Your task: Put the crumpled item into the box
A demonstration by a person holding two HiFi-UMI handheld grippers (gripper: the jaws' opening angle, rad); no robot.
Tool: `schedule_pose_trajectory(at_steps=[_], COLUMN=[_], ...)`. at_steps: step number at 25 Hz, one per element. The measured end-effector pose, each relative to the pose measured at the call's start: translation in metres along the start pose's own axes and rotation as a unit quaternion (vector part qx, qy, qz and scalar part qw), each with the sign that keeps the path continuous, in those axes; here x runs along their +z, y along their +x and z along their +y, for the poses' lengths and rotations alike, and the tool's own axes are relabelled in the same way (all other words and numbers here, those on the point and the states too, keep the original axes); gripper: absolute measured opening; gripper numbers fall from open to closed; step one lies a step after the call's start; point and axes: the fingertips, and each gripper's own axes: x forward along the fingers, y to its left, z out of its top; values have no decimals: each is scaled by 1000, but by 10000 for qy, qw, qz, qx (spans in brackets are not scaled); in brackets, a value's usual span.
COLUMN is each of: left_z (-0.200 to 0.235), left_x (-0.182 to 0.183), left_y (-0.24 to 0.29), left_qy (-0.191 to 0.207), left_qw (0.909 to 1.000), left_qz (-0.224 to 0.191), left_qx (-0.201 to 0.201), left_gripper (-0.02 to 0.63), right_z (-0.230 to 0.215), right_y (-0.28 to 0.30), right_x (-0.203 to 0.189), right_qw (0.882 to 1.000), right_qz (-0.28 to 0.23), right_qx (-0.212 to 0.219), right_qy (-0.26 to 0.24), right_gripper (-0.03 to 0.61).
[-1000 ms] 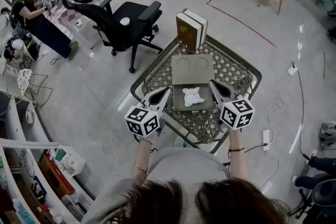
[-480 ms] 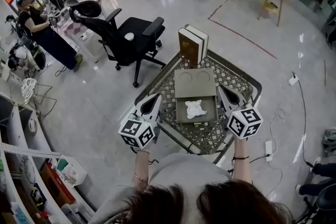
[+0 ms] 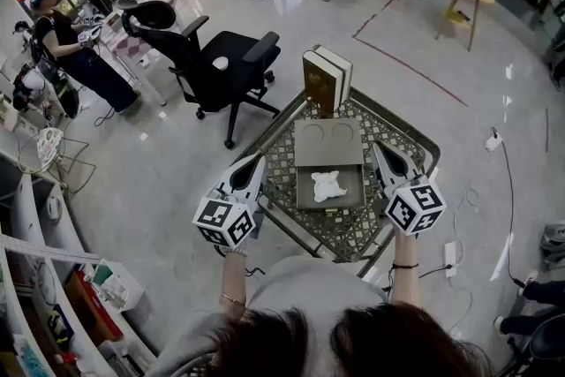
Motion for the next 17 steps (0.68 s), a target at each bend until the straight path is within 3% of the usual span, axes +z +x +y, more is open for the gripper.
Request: schedule_pose_trajectory(at_steps=[17], left_z=[-4], left_x=[0], left_y=[7], left_qy=[59], left_qw=[9999], left_qz=[15], left_qx=[-83], left_gripper=[17], right_z=[-6], right_y=[-2], right_x=[4], right_qw=[9999], right_qz=[-128], right_qx=[-45], right_qy=[-85], right_gripper=[21])
